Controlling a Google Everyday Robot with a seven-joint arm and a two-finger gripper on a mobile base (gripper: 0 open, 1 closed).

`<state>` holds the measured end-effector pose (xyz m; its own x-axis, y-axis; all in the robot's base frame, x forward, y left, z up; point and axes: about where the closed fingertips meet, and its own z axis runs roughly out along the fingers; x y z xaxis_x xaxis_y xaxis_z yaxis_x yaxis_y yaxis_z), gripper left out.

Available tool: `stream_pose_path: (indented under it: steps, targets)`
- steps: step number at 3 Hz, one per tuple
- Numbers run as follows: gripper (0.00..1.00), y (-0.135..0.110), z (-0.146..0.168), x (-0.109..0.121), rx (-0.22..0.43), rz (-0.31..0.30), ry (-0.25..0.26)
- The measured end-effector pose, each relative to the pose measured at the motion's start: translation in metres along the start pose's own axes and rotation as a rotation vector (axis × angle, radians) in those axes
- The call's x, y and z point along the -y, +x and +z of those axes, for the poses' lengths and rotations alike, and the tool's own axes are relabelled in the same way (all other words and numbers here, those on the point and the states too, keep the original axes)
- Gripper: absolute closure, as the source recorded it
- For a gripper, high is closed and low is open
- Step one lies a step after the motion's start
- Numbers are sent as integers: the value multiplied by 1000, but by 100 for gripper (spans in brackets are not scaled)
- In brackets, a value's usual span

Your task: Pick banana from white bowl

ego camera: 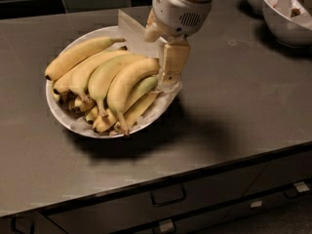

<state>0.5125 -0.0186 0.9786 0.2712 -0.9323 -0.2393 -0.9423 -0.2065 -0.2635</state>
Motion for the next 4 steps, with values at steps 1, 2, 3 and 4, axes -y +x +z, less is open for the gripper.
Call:
stream_pose_path:
  steps: [1, 2, 3, 4]
  targets:
    - [30, 1, 8, 4, -3, 1, -12]
    - [39, 1, 6, 8, -20, 0, -1]
    - [42, -1, 6, 14, -7, -4, -1]
    - [45, -1, 10, 23, -8, -5, 2]
